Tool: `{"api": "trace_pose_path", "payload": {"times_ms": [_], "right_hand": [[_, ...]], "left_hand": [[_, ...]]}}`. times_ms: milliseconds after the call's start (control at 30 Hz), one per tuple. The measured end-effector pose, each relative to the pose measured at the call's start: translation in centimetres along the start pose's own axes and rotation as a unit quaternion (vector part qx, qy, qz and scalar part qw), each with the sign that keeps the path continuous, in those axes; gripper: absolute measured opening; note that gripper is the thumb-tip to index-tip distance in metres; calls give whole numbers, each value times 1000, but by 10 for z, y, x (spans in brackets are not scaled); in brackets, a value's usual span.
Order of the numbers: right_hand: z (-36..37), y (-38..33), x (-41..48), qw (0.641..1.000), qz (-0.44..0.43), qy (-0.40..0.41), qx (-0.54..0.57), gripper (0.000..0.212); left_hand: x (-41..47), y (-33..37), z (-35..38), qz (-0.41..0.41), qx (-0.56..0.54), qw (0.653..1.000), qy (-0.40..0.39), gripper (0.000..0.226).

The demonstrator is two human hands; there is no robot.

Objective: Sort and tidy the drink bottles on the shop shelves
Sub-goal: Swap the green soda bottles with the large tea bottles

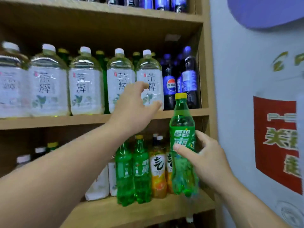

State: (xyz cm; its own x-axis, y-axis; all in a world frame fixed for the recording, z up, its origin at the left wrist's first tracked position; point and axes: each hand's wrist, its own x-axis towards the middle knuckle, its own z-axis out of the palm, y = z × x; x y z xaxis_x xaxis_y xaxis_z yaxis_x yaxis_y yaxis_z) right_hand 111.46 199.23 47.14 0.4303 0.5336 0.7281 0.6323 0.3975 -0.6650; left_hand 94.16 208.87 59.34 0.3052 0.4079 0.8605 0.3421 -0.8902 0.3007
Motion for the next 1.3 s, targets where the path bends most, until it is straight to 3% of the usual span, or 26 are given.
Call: {"api": "trace_pose_path", "payload": {"times_ms": [133,233,333,433,533,633,800,967,1067,1300], "right_hand": [[-11,-25,49,998,-28,47,-6,23],[-16,-40,82,997,-38,69,-6,21],[-16,-49,111,996,-37,86,4,24],[-12,-52,134,995,-35,97,-7,31],[-7,-52,149,993,-40,100,-38,36],[-3,-49,158,992,-42,99,-60,37],[-1,-45,169,993,-26,110,-41,49],[-6,-56,180,991,-24,131,-4,47],[-8,-62,184,990,-33,135,3,53],[-8,-72,183,991,-54,124,-13,34]], "left_hand": [[70,3,-3,60,143,986,57,66],[112,1,-5,55,272,957,78,69],[140,-5,-2,59,381,922,38,69],[160,-8,2,59,423,904,-31,73],[175,-5,5,37,420,901,-100,76],[181,-3,9,51,420,899,-117,77],[172,-4,3,95,386,915,-71,73],[152,-2,-8,167,249,953,-47,82],[139,-3,-9,168,149,974,-34,86],[109,3,-23,190,49,980,42,84]]}}
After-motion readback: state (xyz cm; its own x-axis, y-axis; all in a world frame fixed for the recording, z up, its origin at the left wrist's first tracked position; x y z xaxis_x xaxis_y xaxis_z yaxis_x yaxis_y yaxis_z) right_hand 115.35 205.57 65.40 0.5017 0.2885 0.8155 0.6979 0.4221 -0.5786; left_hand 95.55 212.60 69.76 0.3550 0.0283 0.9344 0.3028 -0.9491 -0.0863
